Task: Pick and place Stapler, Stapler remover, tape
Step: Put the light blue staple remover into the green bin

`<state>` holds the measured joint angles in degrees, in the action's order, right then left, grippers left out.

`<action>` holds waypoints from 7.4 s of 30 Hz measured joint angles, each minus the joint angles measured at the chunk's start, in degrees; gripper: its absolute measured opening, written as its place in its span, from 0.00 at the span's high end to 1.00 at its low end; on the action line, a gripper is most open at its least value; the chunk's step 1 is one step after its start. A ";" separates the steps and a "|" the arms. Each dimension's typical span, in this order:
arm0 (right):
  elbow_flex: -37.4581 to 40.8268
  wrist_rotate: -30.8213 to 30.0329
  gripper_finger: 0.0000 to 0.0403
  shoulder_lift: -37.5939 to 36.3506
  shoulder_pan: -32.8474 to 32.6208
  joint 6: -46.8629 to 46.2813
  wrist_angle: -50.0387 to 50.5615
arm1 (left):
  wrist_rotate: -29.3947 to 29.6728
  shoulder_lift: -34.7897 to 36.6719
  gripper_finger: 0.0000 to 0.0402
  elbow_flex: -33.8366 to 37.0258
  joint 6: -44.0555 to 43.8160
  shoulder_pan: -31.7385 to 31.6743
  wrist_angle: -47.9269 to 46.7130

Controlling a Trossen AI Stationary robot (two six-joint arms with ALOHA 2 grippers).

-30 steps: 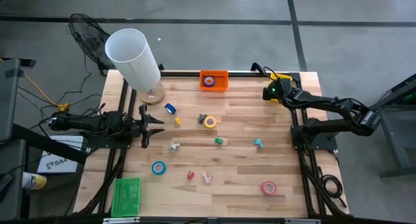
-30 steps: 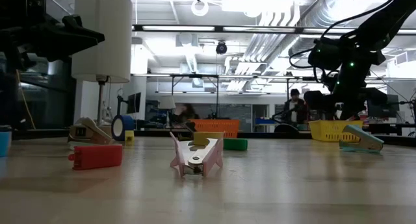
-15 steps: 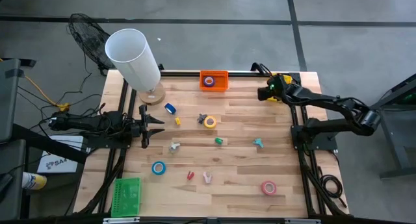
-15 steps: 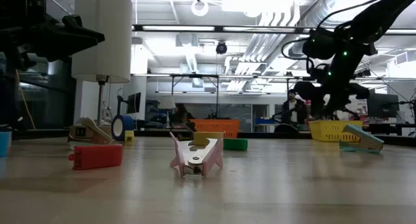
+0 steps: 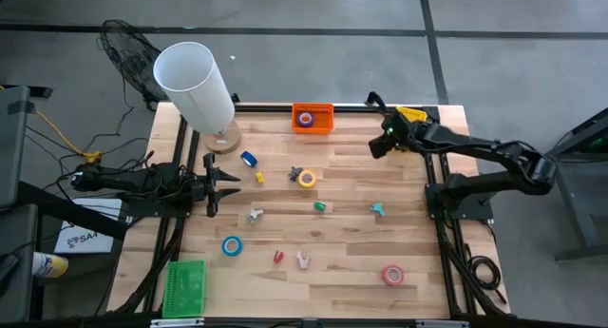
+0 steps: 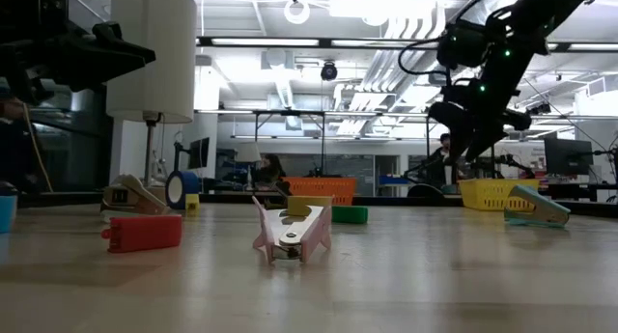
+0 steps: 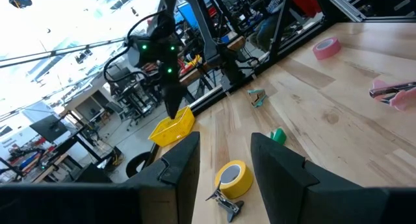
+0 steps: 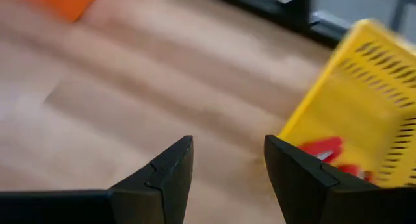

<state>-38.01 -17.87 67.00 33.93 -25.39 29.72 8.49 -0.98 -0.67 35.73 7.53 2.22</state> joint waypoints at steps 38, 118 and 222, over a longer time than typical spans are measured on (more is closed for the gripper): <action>-0.30 16.26 0.55 0.00 -39.38 -25.17 17.92 | 0.00 0.01 0.66 0.00 0.00 0.00 0.00; 13.67 -14.44 0.93 5.84 -58.71 -12.81 -30.34 | 0.00 0.01 0.66 0.00 0.00 0.00 0.26; -47.29 2.41 0.93 56.94 -40.57 44.92 -60.81 | -6.86 -14.26 0.70 0.00 -20.79 0.02 18.16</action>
<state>-85.30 -15.46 123.94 -6.63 19.53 -31.09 1.63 -15.23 -0.67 14.94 7.55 20.38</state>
